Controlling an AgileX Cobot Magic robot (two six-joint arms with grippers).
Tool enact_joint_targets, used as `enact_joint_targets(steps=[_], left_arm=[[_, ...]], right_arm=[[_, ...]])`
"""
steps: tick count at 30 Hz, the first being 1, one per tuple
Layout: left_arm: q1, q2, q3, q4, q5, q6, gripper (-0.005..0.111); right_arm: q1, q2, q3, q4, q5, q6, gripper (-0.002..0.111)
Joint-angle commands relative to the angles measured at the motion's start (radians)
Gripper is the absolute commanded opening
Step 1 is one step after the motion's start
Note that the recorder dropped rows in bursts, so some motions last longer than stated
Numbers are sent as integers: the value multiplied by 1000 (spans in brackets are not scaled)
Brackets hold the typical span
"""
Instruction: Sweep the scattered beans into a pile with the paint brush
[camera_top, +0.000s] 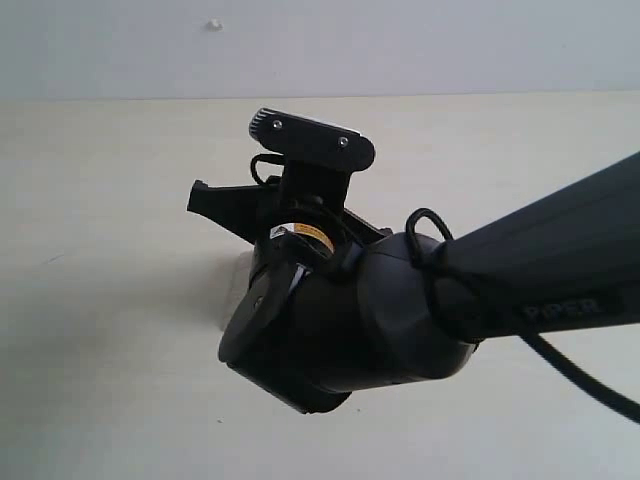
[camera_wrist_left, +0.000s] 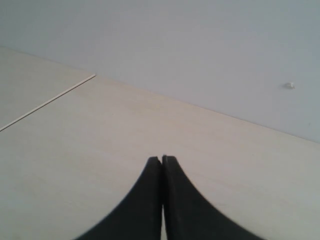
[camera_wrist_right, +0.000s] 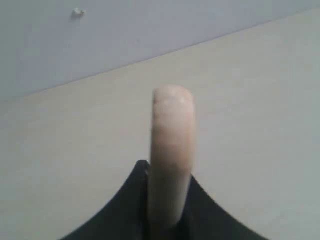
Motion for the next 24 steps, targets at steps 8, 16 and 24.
enact_joint_targets(steps=[8,16,24], left_arm=[[1,-7,2,-8,6,4,0],[1,-7,2,-8,6,4,0],[1,-7,2,-8,6,4,0]], right_arm=[[1,-26,-2,-51,-22,-43,0],[1,-131,-2,-235,19,40,0],[-36,-262,0,-120,127,-391,0]])
